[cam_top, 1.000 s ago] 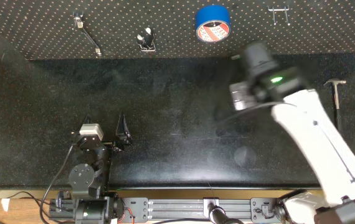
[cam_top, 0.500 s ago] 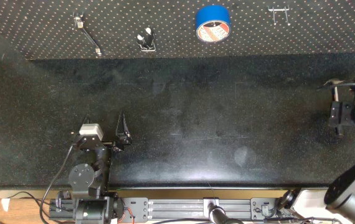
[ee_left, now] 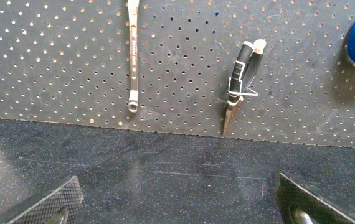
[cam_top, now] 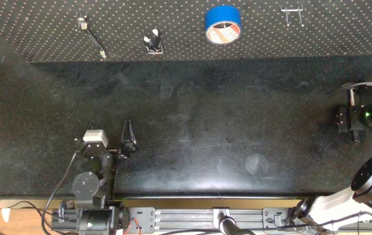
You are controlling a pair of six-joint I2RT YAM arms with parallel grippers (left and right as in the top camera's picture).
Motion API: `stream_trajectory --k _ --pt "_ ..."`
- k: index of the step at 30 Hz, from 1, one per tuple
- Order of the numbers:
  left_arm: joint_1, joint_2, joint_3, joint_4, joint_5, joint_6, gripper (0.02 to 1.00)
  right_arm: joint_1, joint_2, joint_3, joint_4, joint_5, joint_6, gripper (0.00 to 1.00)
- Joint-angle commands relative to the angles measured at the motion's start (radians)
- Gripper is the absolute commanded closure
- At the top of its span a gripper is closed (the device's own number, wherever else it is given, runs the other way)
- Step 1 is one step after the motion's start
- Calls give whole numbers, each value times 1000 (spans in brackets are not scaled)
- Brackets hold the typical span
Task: Place Tools Onto Pegboard
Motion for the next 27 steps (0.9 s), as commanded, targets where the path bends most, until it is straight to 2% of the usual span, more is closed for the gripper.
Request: stream_trajectory --k 1,11,12,13,14,15,17,21,22,25,27 --pt "-3 -8 -2 -8 -11 -6 23 20 11 -5 7 72 -18 25" --pt "-3 -8 -2 -8 -11 -6 23 49 34 -5 18 72 -18 9" --pt "-3 -8 -2 -8 -11 -6 23 49 36 -5 18 72 -18 145" --pt "-3 -8 -2 -8 -11 -6 23 49 40 -5 18 72 -18 402" --pt "-3 -8 -2 -8 -11 -6 23 49 43 -5 17 72 -18 592" --pt "-3 -8 -2 -8 -11 -6 23 49 45 -5 16 72 -18 669" --pt "-3 -8 -2 -8 -11 -6 23 49 46 -5 14 74 -18 919" --pt "-3 -8 -2 -8 -11 -6 23 49 43 -5 19 76 -18 925" --pt "-3 -8 -2 -8 -11 -6 23 49 11 -5 18 76 9 923" --pt "-3 -8 -2 -8 -11 -6 23 49 -177 -5 21 75 143 928" --pt "-3 -8 -2 -8 -11 -6 23 55 -436 -5 16 56 288 925"
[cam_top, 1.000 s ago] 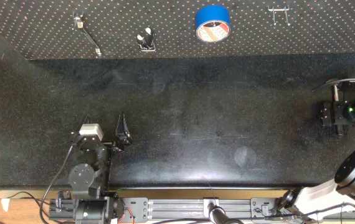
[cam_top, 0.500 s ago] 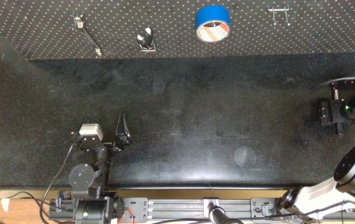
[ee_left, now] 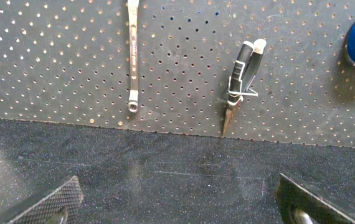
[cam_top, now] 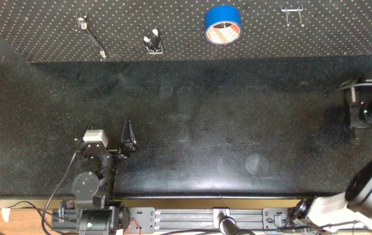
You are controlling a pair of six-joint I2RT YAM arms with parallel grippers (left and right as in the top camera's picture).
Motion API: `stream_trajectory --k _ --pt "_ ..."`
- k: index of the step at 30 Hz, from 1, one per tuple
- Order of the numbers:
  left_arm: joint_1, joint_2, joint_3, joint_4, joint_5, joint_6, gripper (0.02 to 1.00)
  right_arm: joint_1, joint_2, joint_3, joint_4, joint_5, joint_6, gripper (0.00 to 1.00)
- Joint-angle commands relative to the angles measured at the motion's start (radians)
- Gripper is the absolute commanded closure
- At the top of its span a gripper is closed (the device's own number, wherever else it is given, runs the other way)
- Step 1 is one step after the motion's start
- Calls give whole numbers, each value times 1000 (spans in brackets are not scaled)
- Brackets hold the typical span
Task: Place Tools Onto Pegboard
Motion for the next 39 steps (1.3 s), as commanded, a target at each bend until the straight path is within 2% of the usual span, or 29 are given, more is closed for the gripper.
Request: stream_trajectory --k 1,2,4,7,8,12,18,38,39 --pt "-3 -8 -2 -7 -11 -5 23 24 -406 6 0 -45 221 928" --pt "-3 -8 -2 -7 -11 -5 23 61 -499 6 2 -72 245 928" --pt "-3 -8 -2 -7 -11 -5 23 188 -631 6 32 -77 345 928" --pt "-3 -8 -2 -7 -11 -5 23 396 -682 6 133 -77 450 928" --pt "-3 -8 -2 -7 -11 -5 23 462 -659 6 179 -77 452 925" --pt "-3 -8 -2 -7 -11 -5 23 569 -529 6 295 -77 452 928" --pt "-3 -8 -2 -7 -11 -5 23 637 -417 6 379 -77 452 928" --pt "-3 -8 -2 -7 -11 -5 23 636 -239 6 393 -74 542 919" --pt "-3 -8 -2 -7 -11 -5 23 636 -239 6 392 -74 541 774"
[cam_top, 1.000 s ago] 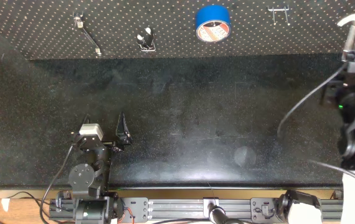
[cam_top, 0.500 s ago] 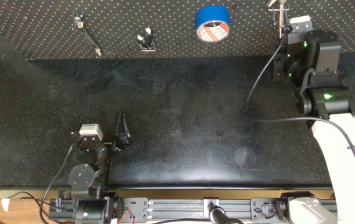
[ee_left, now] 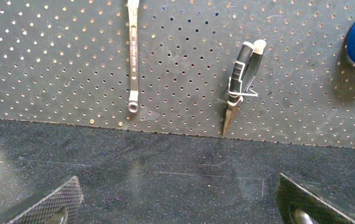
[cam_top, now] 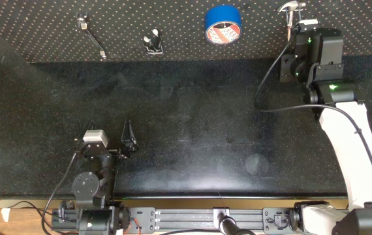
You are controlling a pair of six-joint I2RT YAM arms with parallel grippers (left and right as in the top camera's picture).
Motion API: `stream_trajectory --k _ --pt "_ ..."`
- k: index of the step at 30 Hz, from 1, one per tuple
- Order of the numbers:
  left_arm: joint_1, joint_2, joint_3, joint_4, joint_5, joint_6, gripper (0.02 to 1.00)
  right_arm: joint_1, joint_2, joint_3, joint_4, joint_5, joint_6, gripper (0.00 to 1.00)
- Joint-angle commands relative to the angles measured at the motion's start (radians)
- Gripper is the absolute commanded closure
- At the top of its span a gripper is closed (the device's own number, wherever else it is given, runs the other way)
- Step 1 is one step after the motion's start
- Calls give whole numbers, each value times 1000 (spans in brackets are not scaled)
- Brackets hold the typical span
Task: Place Tools Onto Pegboard
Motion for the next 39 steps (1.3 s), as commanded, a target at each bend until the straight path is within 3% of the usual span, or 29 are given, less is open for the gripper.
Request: stream_trajectory --k 1,2,5,6,8,9,11,14,19,22,25,28,32,36,39 --pt "-3 -7 -3 -7 -11 -5 20 3 6 4 4 -3 22 726" --pt "-3 -7 -3 -7 -11 -5 23 3 6 4 0 -3 22 665" --pt "-3 -7 -3 -7 -11 -5 23 3 6 4 -18 -3 23 617" --pt "-3 -7 -3 -7 -11 -5 23 3 6 4 -26 -3 23 509" --pt "-3 -7 -3 -7 -11 -5 23 3 6 4 -37 -3 22 145" --pt "-3 -7 -3 -7 -11 -5 23 3 3 4 -45 -3 22 14" --pt "-3 -7 -3 -7 -11 -5 23 3 -16 -4 -53 0 13 16" --pt "-3 -7 -3 -7 -11 -5 23 3 -118 -181 -18 74 11 18" --pt "-3 -7 -3 -7 -11 -5 23 3 -426 -755 548 73 76 20" --pt "-3 -7 -3 -7 -11 -5 23 2 -607 -953 718 73 75 20" --pt "-3 -7 -3 -7 -11 -5 23 -3 -760 -1036 725 68 68 23" --pt "-3 -7 -3 -7 -11 -5 20 -58 -922 -1101 696 -14 14 23" --pt "-3 -7 -3 -7 -11 -5 23 -72 -1044 -1100 587 -17 13 23" --pt "-3 -7 -3 -7 -11 -5 23 -72 -1290 -1100 361 -18 14 23" --pt "-3 -7 -3 -7 -11 -5 23 -72 -1378 -1100 354 -36 -37 23"
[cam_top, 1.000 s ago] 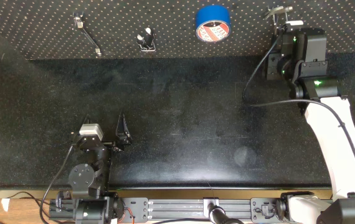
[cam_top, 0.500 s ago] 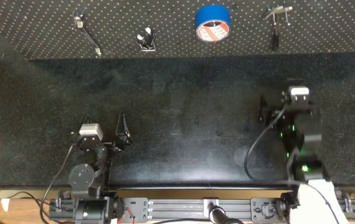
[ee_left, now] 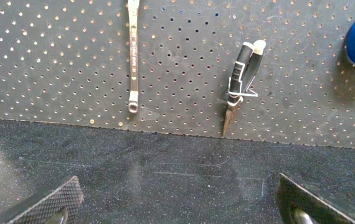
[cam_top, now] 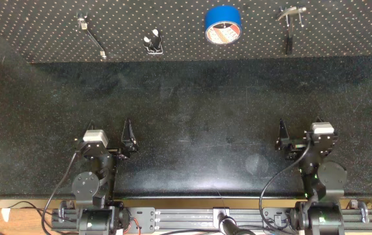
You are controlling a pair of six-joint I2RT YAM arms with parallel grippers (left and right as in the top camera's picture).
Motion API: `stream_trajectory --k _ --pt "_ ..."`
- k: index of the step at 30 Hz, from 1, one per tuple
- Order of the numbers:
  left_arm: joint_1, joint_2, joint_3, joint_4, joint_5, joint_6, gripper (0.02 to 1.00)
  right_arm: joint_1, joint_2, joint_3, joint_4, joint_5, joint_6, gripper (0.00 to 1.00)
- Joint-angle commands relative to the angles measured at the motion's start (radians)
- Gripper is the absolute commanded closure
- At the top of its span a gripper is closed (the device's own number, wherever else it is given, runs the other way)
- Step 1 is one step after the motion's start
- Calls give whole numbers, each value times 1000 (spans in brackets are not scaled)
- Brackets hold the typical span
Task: Place Tools Onto Pegboard
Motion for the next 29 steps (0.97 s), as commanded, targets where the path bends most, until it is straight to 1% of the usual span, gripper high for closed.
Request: stream_trajectory --k 1,4,29 --pt "-3 -7 -3 -8 -11 -5 23 -5 -97 -2 -6 -32 -57 23" --pt "-3 -7 -3 -8 -11 -5 23 -5 -123 -2 -8 -36 -41 23" --pt "-3 -7 -3 -7 -11 -5 23 -5 -123 -2 -6 -35 -42 25"
